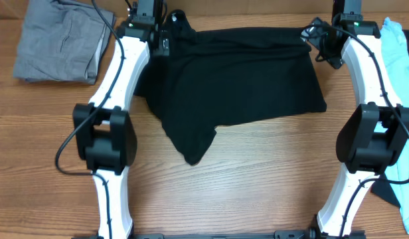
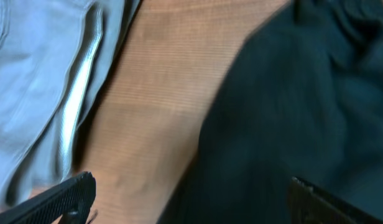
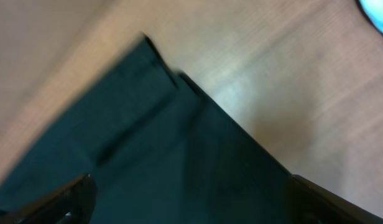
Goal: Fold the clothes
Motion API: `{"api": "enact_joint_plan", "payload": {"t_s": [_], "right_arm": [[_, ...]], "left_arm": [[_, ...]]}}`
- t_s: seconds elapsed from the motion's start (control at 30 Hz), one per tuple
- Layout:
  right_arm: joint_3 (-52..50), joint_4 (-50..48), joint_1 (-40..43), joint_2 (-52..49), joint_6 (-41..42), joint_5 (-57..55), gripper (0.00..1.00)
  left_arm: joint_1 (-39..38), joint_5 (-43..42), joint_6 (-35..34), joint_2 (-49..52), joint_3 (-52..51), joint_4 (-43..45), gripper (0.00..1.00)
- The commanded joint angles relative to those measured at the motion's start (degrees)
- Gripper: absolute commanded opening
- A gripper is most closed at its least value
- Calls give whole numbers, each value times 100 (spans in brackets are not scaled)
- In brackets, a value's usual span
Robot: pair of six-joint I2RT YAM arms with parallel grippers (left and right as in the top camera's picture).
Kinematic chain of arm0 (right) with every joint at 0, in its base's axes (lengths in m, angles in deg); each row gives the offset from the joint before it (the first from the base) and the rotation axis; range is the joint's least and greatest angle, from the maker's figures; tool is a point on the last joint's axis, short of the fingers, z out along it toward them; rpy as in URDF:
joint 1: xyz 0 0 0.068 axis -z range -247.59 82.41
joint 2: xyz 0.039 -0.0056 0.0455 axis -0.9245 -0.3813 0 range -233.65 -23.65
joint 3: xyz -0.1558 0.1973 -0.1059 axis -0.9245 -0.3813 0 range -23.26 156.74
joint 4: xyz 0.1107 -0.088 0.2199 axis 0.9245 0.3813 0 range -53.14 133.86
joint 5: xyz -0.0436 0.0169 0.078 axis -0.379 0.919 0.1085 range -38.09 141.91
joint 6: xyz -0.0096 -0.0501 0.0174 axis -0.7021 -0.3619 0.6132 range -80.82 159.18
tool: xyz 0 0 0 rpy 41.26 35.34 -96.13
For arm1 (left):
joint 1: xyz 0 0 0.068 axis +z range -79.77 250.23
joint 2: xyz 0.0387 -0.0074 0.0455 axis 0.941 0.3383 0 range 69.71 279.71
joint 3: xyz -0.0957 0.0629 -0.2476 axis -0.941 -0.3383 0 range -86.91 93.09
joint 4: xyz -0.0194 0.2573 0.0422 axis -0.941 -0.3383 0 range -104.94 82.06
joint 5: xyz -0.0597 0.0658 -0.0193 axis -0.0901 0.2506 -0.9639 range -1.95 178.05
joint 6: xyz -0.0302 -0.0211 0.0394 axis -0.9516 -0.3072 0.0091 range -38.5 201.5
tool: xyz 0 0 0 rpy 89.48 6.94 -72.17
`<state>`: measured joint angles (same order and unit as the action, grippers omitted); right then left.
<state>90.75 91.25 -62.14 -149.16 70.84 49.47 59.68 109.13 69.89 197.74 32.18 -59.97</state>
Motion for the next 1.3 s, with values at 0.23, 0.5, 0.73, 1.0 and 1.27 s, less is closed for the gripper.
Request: {"api": "enact_joint_plan", "payload": {"t_s": [0.23, 0.5, 0.73, 1.0, 1.27], "right_arm": [[44, 1045, 146, 313, -164, -90, 100], [-85, 1250, 514, 304, -101, -85, 100], [-269, 1469, 699, 304, -105, -87, 100], [-269, 1399, 710, 304, -105, -87, 100], [-269, 1392, 710, 304, -107, -87, 100]], "left_arm": [[-101, -2389, -131, -1113, 96, -2343, 100], [-238, -2739, -129, -1104, -151, -3679, 100], [-785, -3547, -22, -1104, -1582, -3545, 100], [-1320, -3792, -236, -1104, -3121, -2796, 100], [-1305, -3692, -393, -1104, -3744, -1882, 98]]}}
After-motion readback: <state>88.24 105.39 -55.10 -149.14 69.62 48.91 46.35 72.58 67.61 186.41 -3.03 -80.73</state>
